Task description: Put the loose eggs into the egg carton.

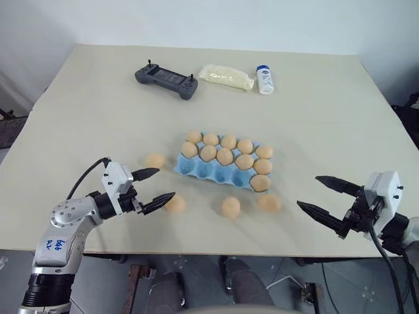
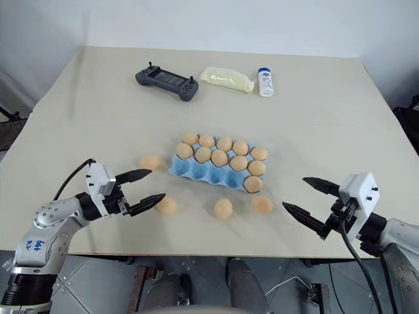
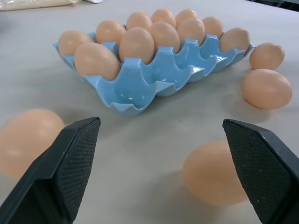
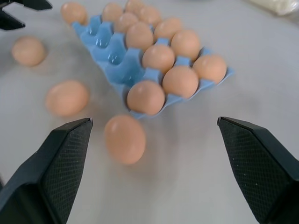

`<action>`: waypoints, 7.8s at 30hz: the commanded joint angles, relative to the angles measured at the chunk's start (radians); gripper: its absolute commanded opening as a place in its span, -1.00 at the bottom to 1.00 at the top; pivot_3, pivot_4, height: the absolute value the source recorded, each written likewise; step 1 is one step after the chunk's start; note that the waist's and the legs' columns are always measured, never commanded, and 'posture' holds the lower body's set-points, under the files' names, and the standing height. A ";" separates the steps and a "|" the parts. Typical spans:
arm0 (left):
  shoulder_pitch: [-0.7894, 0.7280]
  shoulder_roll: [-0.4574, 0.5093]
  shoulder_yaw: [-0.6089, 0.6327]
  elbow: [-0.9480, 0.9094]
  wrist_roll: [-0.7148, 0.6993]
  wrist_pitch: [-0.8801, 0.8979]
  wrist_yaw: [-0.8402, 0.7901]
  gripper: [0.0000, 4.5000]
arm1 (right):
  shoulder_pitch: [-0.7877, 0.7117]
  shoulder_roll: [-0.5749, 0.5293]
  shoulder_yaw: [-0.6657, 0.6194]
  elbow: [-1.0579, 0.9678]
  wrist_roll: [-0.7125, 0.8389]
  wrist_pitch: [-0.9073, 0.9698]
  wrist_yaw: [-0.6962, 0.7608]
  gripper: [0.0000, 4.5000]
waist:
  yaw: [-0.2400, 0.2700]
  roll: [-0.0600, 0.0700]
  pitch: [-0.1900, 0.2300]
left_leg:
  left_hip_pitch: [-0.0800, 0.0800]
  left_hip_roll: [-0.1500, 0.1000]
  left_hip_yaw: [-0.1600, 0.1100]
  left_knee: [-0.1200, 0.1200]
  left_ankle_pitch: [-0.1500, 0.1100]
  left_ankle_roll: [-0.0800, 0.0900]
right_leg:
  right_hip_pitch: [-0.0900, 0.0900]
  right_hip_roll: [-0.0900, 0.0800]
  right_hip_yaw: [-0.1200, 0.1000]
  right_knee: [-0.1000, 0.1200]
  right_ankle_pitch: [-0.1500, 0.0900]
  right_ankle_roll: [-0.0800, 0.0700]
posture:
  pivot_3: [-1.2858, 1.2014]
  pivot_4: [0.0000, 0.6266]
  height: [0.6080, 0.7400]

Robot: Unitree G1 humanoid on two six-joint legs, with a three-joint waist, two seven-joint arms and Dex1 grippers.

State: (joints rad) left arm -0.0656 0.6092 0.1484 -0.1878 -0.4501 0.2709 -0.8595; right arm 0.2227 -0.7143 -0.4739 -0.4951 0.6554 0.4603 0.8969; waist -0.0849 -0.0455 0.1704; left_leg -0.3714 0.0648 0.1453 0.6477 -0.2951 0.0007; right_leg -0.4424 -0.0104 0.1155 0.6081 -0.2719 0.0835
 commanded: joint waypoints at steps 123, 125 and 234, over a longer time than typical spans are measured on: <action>-0.085 -0.035 0.005 0.031 0.017 -0.055 0.009 1.00 | -0.611 0.083 0.484 0.138 -0.142 0.221 -0.117 -0.27 | 0.003 0.000 0.001 | -0.004 0.001 0.006 -0.001 0.001 0.003 | -0.002 -0.017 -0.028 -0.015 0.015 -0.001 | 0.03 -0.52 1.00; -0.082 -0.035 0.006 0.025 0.016 -0.053 0.011 1.00 | -0.634 0.109 0.518 0.179 -0.165 0.195 -0.113 -0.27 | 0.004 0.000 0.001 | -0.005 0.001 0.006 -0.001 0.000 0.004 | -0.002 -0.017 -0.030 -0.015 0.015 0.000 | 0.03 -0.52 1.00; 0.040 0.030 0.048 -0.074 -0.023 -0.006 -0.060 1.00 | -0.576 0.106 0.659 0.229 -0.270 0.054 0.159 -0.15 | 0.052 0.001 0.002 | 0.000 0.008 0.007 0.004 -0.006 -0.002 | -0.002 -0.036 -0.080 -0.003 0.007 -0.015 | 0.03 -0.52 1.00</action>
State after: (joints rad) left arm -0.0231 0.6369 0.1839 -0.2274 -0.4534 0.2733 -0.9193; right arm -0.3327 -0.6028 0.2293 -0.2158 0.3529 0.5062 1.0673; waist -0.0328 -0.0444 0.1724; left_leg -0.3714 0.0724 0.1522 0.6513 -0.3009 -0.0012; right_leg -0.4447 -0.0466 0.0353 0.6048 -0.2646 0.0686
